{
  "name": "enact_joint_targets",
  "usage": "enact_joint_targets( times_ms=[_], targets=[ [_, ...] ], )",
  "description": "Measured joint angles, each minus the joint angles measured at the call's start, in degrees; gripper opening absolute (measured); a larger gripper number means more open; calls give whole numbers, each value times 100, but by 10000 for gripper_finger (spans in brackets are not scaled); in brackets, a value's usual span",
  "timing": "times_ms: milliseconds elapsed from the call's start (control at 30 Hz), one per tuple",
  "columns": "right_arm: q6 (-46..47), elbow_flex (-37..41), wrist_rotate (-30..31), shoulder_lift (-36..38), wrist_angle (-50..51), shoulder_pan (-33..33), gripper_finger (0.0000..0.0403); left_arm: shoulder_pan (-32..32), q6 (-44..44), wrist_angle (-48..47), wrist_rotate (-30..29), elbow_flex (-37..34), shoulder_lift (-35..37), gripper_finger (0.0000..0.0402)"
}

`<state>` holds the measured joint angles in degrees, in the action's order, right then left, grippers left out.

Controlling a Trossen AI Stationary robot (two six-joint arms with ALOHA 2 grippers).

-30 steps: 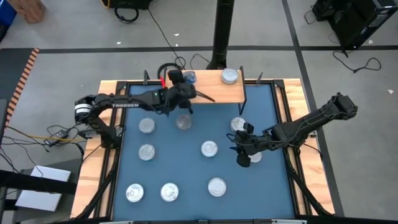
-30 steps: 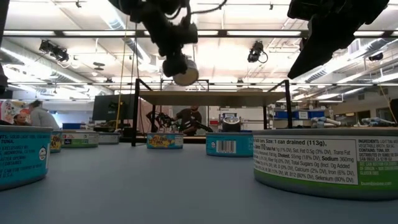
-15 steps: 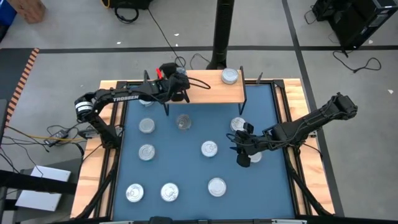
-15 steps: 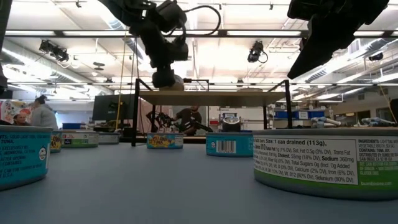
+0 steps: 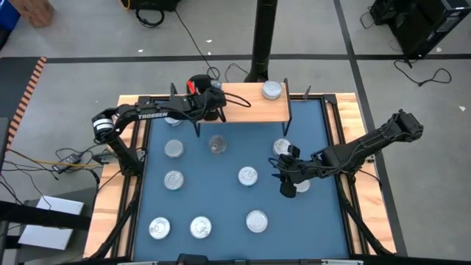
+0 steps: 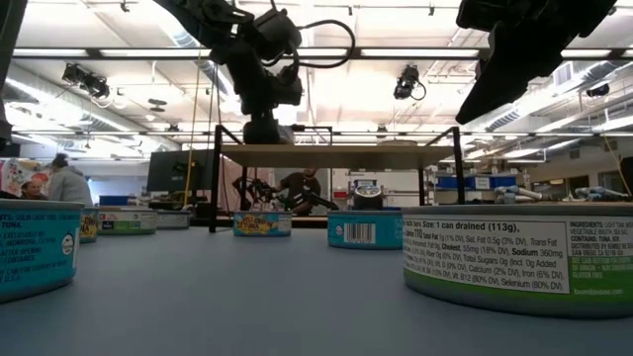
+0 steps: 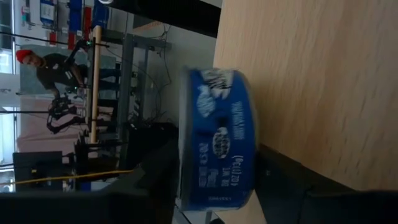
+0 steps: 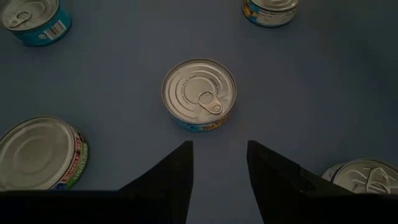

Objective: Stack canned seafood by type on shelf
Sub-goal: Put the blue tuna can on the shelf, then adjust the shelf

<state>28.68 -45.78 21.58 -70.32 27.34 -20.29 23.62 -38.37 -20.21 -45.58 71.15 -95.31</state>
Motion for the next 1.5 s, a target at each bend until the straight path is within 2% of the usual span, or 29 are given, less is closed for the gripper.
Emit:
enact_joint_targets(
  times_ms=[700,1033,1367,1500],
  targets=[
    [-28,0,-92,0,-206,20,157,-169,155,-301,-144,-16,-17,213],
    [-25,0,-136,0,-204,20,157,-197,715,-820,-116,-8,-15,216],
    [-19,0,-179,0,-204,17,159,-248,861,-1716,-26,575,-70,264],
    [-26,0,-179,0,-204,17,157,-250,1159,-1916,234,742,-63,259]
  ],
)
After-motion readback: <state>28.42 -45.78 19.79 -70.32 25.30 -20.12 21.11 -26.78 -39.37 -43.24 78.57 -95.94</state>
